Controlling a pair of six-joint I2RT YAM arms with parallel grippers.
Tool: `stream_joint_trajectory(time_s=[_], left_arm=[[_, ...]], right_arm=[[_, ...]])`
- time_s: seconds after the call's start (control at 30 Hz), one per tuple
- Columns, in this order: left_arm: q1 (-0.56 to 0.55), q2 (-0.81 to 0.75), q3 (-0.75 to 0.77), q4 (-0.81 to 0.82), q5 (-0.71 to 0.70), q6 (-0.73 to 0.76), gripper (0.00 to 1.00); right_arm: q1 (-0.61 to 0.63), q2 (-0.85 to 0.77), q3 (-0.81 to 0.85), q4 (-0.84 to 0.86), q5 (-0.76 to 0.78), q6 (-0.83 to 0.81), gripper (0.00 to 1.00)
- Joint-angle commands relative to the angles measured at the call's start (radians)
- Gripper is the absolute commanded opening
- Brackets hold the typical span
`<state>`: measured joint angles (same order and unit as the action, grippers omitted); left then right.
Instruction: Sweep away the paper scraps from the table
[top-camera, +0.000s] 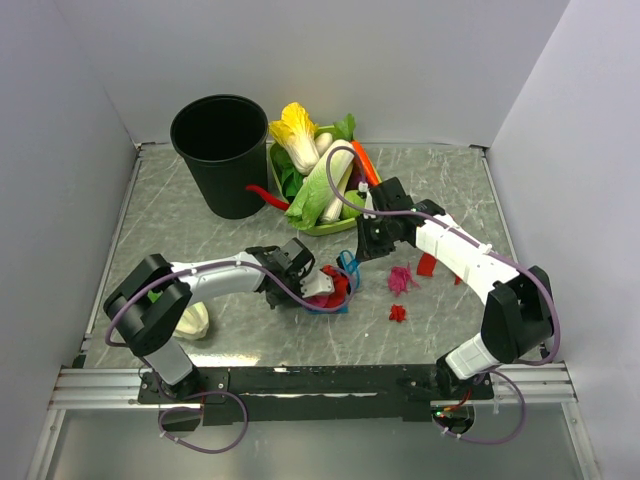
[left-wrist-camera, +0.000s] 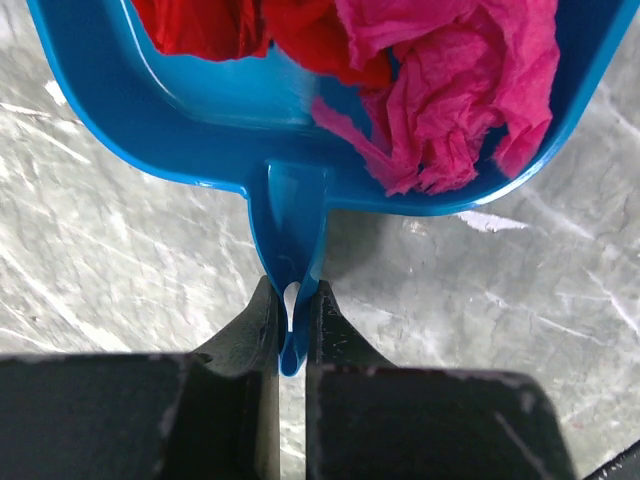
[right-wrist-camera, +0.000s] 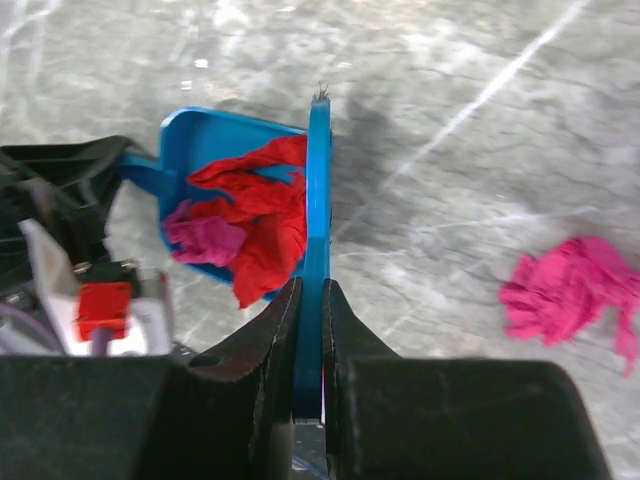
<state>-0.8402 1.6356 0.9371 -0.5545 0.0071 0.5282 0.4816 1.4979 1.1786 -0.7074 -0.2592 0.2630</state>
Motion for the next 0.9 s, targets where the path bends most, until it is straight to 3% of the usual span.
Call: stream_joint_trajectory(time_s=[0.0, 0.1, 0.4, 0.57, 0.7, 0.87], left_arm=[[-0.005, 0.021, 0.008, 0.061, 0.065, -0.020, 0.18], [-0.005, 0.012, -0.007, 0.083, 0.088, -0.007, 0.30], [0.010, 0.032, -0.027, 0.123, 0.142, -0.008, 0.34], [0.024, 0.038, -0.027, 0.125, 0.186, 0.006, 0.24], [0.033, 0.023, -0.020, 0.104, 0.205, 0.019, 0.04], [0.052, -0.026, -0.027, 0.088, 0.220, 0.045, 0.01]], right_arm=[[-0.005, -0.045, 0.032, -0.037, 0.093, -0.030, 0.00], [-0.005, -0.048, 0.020, -0.021, 0.107, -0.044, 0.00], [-0.008, -0.062, -0.004, 0.006, 0.138, -0.085, 0.00], [-0.024, -0.076, -0.005, -0.001, 0.153, -0.113, 0.00], [-0.029, -0.102, -0.010, -0.017, 0.176, -0.165, 0.00], [-0.067, -0.157, 0.009, -0.021, 0.190, -0.215, 0.00]])
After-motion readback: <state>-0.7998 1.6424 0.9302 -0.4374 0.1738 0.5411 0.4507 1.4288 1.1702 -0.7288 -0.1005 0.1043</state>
